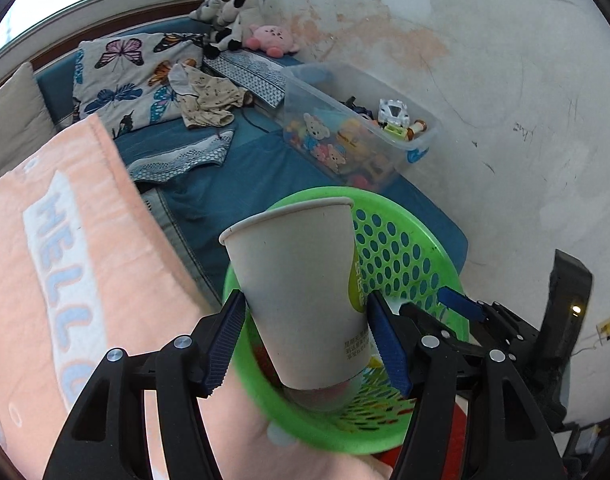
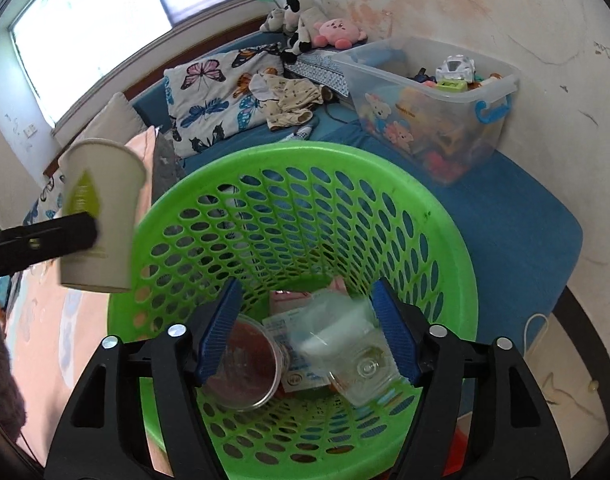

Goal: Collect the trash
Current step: 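Drop the clear dome into the basket with right while left drops the paper cup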

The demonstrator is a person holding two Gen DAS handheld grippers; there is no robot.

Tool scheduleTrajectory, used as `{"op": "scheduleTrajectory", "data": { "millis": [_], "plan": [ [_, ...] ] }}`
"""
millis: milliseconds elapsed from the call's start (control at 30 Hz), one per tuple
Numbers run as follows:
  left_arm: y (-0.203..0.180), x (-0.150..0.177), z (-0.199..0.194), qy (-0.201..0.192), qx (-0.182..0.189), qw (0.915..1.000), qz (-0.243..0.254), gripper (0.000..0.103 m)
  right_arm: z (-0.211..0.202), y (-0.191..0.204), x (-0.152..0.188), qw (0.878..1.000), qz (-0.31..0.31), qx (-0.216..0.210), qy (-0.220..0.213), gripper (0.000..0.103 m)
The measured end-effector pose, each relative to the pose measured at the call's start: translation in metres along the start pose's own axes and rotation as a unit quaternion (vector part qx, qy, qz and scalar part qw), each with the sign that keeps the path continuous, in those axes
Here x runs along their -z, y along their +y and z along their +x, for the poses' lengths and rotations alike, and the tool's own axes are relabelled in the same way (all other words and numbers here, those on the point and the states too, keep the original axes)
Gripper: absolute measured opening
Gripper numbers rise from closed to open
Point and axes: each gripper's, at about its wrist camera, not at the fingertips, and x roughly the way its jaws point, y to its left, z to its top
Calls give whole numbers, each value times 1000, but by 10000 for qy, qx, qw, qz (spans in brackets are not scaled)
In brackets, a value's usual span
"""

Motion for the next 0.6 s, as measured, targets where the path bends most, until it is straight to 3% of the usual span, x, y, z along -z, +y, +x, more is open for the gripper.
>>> {"op": "scheduleTrajectory", "data": {
  "millis": [400,500,600],
  "plan": [
    [-21,-15,56,400,25,9988,277,62,-35,-8,13,9996,-15,71,-282,72],
    [-21,-13,61,430,1,9987,283,74,-39,-11,14,9994,44,59,-332,72],
    [-21,-9,61,428,31,9985,352,75,-43,-12,16,9992,73,78,-373,72]
  ]
}}
